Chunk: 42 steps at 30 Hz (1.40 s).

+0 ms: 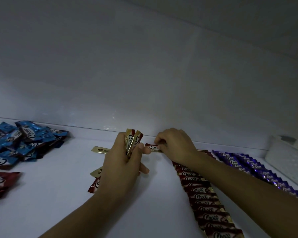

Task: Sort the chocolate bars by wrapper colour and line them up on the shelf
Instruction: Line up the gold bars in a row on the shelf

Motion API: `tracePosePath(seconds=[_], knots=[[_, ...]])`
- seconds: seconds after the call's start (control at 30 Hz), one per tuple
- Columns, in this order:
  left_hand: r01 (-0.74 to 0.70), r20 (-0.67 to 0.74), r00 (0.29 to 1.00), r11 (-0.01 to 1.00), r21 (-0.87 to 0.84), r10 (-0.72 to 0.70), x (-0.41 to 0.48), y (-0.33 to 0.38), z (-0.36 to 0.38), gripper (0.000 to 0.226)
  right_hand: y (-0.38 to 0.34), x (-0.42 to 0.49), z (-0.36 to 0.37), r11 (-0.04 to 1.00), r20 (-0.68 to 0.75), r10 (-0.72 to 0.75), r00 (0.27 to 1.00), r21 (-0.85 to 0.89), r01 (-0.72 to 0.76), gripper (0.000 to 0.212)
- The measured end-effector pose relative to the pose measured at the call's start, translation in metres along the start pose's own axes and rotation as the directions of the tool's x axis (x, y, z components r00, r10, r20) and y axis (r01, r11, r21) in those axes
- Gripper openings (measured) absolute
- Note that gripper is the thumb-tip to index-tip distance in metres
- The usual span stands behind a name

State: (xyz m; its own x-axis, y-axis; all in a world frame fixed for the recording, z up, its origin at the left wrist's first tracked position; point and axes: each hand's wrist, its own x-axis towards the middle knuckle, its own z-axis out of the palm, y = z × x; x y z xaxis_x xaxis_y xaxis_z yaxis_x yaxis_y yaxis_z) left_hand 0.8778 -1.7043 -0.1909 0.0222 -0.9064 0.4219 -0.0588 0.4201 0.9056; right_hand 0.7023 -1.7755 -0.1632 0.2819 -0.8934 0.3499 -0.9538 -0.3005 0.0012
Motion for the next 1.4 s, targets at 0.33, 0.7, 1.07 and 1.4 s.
tracePosePath(seconds=[0.33, 0.7, 1.07, 1.4], knots=[[-0.001, -0.005, 1.000, 1.000, -0.002, 0.001, 0.000, -0.001, -0.001, 0.006, -0.003, -0.029, -0.002, 0.991, 0.174, -0.123, 0.977, -0.030, 0.130, 0.039], [-0.011, -0.004, 1.000, 0.998, 0.059, 0.011, -0.003, 0.003, -0.001, 0.007, -0.002, -0.032, -0.008, 0.941, 0.182, -0.202, 0.962, -0.236, 0.243, 0.040], [0.039, 0.054, 0.998, 0.996, -0.076, -0.034, -0.004, 0.005, -0.005, 0.007, -0.035, -0.038, -0.052, 0.469, 0.287, -0.039, 0.957, 0.851, -0.236, 0.011], [0.046, -0.042, 0.998, 0.998, -0.041, -0.047, -0.003, 0.004, -0.002, 0.025, -0.030, -0.034, -0.046, 0.125, 0.254, 0.143, 0.956, 0.954, -0.272, 0.018]])
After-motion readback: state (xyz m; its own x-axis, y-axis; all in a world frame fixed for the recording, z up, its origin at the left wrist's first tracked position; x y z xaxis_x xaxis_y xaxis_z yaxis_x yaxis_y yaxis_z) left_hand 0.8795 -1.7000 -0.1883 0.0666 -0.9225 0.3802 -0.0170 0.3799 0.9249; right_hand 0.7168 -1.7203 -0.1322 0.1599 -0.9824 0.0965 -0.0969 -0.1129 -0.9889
